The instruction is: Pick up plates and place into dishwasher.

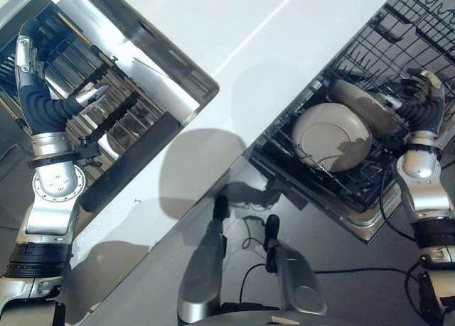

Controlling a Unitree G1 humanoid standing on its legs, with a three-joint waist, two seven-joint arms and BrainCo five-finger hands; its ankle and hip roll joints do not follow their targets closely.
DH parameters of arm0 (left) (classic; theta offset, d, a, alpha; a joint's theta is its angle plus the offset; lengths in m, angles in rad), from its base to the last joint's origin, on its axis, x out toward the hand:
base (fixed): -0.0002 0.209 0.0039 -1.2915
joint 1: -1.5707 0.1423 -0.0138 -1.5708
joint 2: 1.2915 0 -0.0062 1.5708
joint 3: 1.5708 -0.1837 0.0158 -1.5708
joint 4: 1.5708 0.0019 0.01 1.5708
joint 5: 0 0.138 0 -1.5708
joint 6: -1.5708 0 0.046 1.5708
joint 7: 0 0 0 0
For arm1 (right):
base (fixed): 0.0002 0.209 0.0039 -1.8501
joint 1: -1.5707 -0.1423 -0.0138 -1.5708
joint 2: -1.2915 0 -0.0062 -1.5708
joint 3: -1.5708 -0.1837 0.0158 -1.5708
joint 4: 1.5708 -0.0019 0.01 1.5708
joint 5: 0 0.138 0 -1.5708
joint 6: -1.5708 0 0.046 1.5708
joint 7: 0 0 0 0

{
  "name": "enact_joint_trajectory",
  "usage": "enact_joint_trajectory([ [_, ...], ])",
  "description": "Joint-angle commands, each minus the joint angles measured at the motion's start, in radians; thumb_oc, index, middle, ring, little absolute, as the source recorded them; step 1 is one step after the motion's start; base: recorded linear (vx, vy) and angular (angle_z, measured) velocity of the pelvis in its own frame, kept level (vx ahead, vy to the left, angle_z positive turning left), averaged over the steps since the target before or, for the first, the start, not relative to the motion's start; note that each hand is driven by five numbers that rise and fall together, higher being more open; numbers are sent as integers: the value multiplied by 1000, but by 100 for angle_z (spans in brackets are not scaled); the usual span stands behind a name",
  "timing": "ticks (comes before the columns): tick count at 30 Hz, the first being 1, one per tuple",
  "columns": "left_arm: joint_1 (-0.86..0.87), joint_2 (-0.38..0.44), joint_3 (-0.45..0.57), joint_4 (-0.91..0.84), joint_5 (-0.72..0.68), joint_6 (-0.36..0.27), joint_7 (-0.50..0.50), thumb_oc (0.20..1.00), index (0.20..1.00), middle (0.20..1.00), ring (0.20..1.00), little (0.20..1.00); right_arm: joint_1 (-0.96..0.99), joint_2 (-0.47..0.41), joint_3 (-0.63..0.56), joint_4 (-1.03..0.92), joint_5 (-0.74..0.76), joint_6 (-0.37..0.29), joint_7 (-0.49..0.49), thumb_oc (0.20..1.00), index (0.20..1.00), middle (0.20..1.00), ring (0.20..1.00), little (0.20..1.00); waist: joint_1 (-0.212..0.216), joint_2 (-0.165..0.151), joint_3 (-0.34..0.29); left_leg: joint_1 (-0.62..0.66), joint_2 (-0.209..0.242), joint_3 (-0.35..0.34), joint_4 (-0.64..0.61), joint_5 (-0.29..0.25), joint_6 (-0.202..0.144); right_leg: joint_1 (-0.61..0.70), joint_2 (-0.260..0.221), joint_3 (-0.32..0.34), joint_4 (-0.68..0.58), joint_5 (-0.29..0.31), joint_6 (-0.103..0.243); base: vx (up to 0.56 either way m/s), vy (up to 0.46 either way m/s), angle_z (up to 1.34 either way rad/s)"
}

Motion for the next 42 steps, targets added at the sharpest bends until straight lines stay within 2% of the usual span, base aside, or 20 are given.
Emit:
enact_joint_trajectory([
  [1,29,-75,40,-5,0,-27,16,1000,1000,1000,1000,1000,10,-51,-40,-105,-27,-25,-69,1000,1000,1000,1000,1000,-50,6,-64,1,24,37,23,-41,1,-62,-22,39,25,30,5,-51,50,-15],
  [8,60,-106,53,2,7,-37,-9,1000,1000,1000,1000,1000,74,-13,-102,-144,17,-32,-106,1000,1000,1000,1000,1000,-77,13,-89,26,16,65,24,-56,4,-46,-33,67,5,44,15,-33,65,-17],
  [11,78,-135,46,7,20,-49,-7,1000,1000,1000,1000,1000,109,27,-116,-149,103,-34,-107,1000,1000,1000,1000,1000,-88,24,-94,29,8,75,49,-68,5,-43,-42,82,11,45,16,0,120,-16],
  [14,86,-165,25,10,29,-56,12,1000,1000,1000,1000,1000,123,58,-89,-127,132,-14,-39,1000,1000,1000,1000,1000,-96,44,-89,24,-4,82,87,-83,6,-49,-54,97,24,45,15,1,172,-18],
  [17,78,-179,1,3,35,-38,32,1000,1000,1000,1000,1000,108,77,-45,-87,183,-36,-51,1000,1000,1000,1000,1000,-100,59,-74,12,-12,91,122,-99,12,-61,-65,112,39,44,15,-33,132,-15],
  [21,31,-179,-45,27,45,-35,71,1000,1000,1000,1000,1000,58,108,-19,-13,233,-75,-137,1000,1000,1000,1000,1000,-106,76,-41,-28,-15,103,152,-106,14,-100,-77,125,59,48,18,-82,82,-16],
  [26,-6,-182,-82,36,52,-32,121,1000,1000,1000,1000,1000,-8,132,-21,26,211,-104,-345,1000,1000,1000,1000,1000,-110,114,-7,-64,-27,108,143,-96,23,-152,-92,141,73,54,28,-94,100,-4],
  [28,-8,-184,-88,38,45,-38,132,1000,1000,1000,1000,1000,-17,143,-29,30,204,-127,-387,1000,1000,1000,1000,1000,-112,128,2,-68,-33,110,137,-92,25,-165,-98,146,76,57,31,-44,94,-4],
  [30,-3,-188,-88,31,43,-42,131,1000,1000,1000,1000,1000,-19,145,-36,26,202,-114,-360,1000,1000,1000,1000,1000,-113,140,7,-69,-39,108,136,-91,25,-172,-105,150,81,58,33,-6,101,0],
  [35,-5,-219,-95,13,44,-31,122,1000,1000,1000,1000,1000,-56,121,-8,34,217,-52,-218,1000,1000,1000,1000,1000,-119,171,19,-91,-57,105,147,-87,26,-211,-120,169,103,56,36,19,121,-2],
  [42,-33,-223,-111,7,40,-8,123,1000,1000,1000,1000,1000,-114,114,36,50,271,-72,-80,1000,1000,1000,1000,1000,-114,176,43,-136,-60,109,156,-81,25,-266,-125,181,122,60,46,13,32,-4],
])
